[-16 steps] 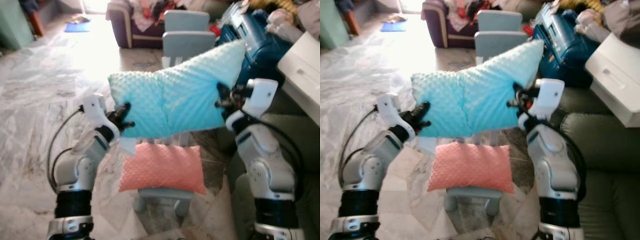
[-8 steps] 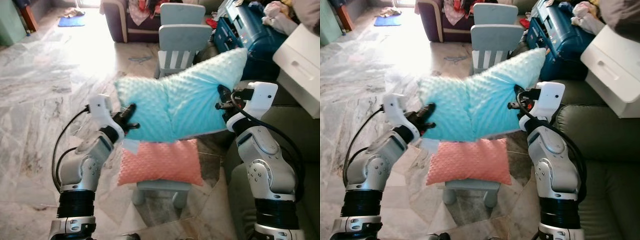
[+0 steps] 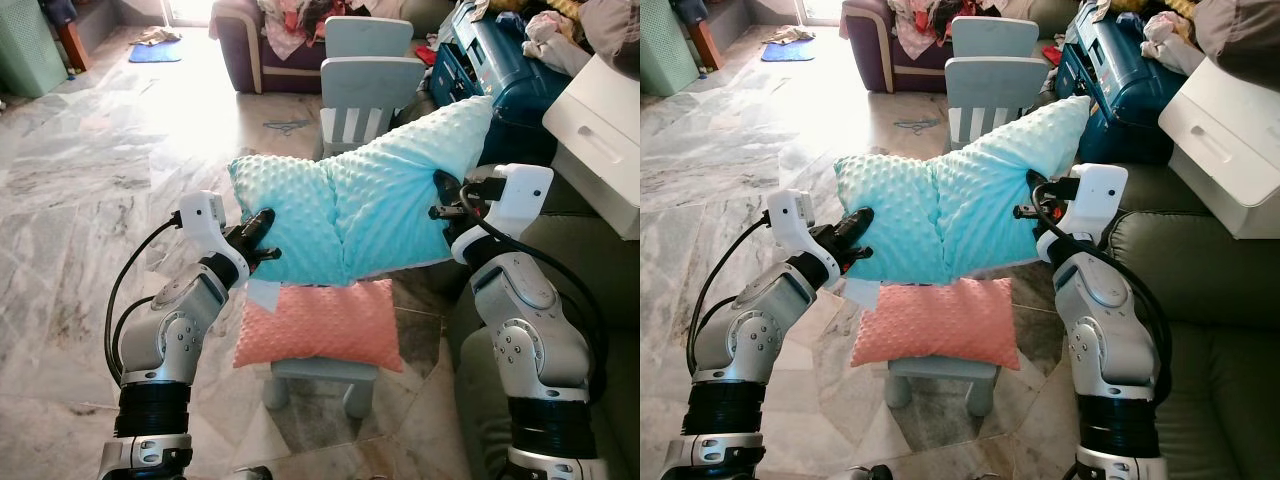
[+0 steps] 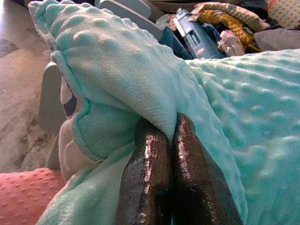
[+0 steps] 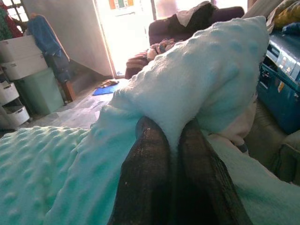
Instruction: Move the pillow to the sofa
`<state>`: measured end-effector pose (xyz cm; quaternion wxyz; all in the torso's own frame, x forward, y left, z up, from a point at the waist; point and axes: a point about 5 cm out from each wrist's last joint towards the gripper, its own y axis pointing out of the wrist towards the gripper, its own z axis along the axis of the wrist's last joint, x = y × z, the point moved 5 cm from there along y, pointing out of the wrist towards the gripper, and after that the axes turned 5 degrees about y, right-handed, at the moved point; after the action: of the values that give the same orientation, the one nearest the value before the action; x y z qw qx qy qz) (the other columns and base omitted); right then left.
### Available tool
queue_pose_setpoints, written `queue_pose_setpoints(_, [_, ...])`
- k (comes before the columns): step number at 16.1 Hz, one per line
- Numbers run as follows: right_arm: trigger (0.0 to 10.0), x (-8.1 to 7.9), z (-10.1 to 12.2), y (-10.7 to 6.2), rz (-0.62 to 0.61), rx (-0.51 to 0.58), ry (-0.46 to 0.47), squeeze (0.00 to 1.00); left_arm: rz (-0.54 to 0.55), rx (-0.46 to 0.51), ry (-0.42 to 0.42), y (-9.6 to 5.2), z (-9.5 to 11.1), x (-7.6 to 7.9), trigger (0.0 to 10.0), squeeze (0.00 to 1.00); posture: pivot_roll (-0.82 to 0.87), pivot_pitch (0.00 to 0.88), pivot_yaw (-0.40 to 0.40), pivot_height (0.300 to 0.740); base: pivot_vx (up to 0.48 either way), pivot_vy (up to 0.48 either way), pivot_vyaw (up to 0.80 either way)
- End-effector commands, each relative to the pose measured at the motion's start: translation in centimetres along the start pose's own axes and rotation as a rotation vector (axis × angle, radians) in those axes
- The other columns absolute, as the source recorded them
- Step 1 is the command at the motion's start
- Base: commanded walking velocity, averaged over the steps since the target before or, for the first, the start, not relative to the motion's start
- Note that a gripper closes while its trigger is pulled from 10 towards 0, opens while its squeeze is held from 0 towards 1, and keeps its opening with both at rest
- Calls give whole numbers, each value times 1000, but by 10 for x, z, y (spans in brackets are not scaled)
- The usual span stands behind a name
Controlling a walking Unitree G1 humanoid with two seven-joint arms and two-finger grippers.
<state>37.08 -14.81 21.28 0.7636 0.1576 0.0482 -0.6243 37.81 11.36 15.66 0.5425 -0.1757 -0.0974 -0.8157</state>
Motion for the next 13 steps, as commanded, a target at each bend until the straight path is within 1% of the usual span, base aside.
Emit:
queue_pose_setpoints(1, [0,-3,10,1,7,36,-3,0,-12,10,-6,0,3,2,0,0,-156,86,-31,740,0,0,0])
queue_pose_setpoints(4, [0,-2,9,1,4,32,-1,0,-12,10,-6,-1,3,2,0,0,-157,88,-32,740,0,0,0])
queue_pose_setpoints(5, [0,-2,9,1,4,29,0,0,-12,7,-7,-1,2,2,0,0,-158,89,-32,740,0,0,-500])
queue_pose_setpoints(13, [0,-2,6,-1,-1,14,4,0,-21,-15,-11,-1,-4,5,0,0,-161,92,-33,740,0,0,-791])
